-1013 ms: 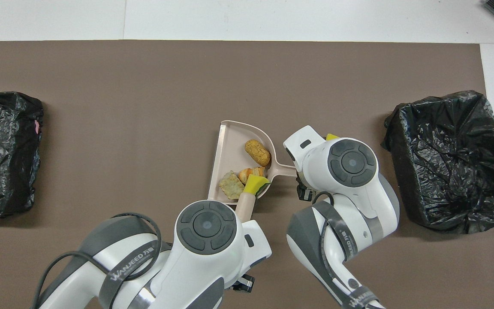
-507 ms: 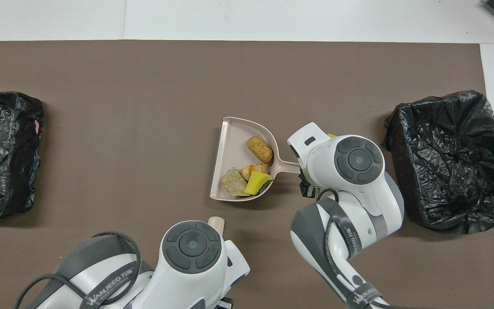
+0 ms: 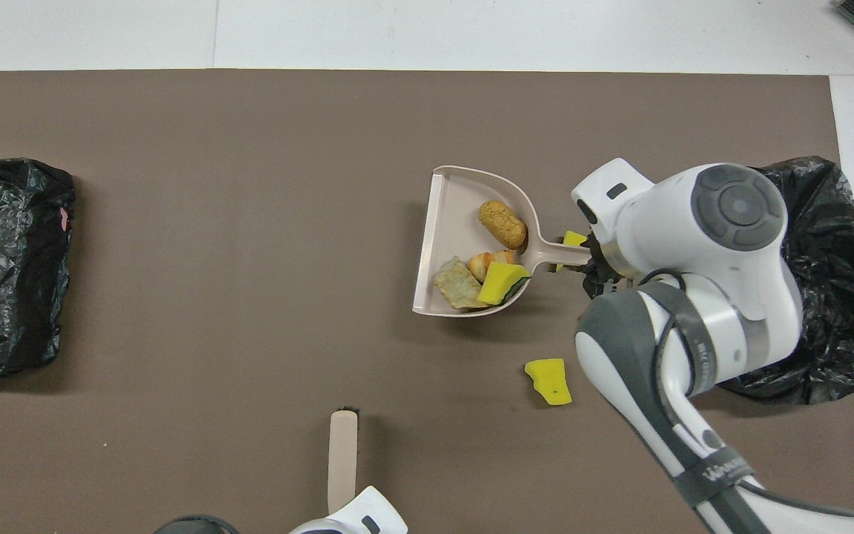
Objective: Sweep and dump trash in bin
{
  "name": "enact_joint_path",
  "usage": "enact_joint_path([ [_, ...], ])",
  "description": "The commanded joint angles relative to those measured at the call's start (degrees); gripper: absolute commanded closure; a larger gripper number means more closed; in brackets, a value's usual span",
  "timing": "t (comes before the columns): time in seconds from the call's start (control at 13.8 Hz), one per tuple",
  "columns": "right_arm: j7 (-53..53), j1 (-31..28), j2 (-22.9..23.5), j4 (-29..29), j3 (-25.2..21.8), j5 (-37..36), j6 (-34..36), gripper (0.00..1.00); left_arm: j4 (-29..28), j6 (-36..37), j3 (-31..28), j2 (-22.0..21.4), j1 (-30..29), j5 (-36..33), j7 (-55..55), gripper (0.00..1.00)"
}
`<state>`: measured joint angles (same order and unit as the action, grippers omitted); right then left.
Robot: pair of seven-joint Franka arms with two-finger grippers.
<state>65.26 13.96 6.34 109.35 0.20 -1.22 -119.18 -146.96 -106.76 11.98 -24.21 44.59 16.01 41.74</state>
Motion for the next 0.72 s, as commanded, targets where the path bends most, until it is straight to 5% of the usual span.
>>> enact_joint_path([
  [0.0,4.86,-5.68,-0.45,-2.99,0.77,1.31,2.99,1.0,-5.34,-5.72,1.64,-1.98,0.32,0.78,2.02,1.0],
  [0.65,17.88,-28.44,1.84,-9.5,0.5,0.7,2.55,1.0,-6.85,-13.65,1.64,3.55,-0.91,1.13,0.97,0.98],
])
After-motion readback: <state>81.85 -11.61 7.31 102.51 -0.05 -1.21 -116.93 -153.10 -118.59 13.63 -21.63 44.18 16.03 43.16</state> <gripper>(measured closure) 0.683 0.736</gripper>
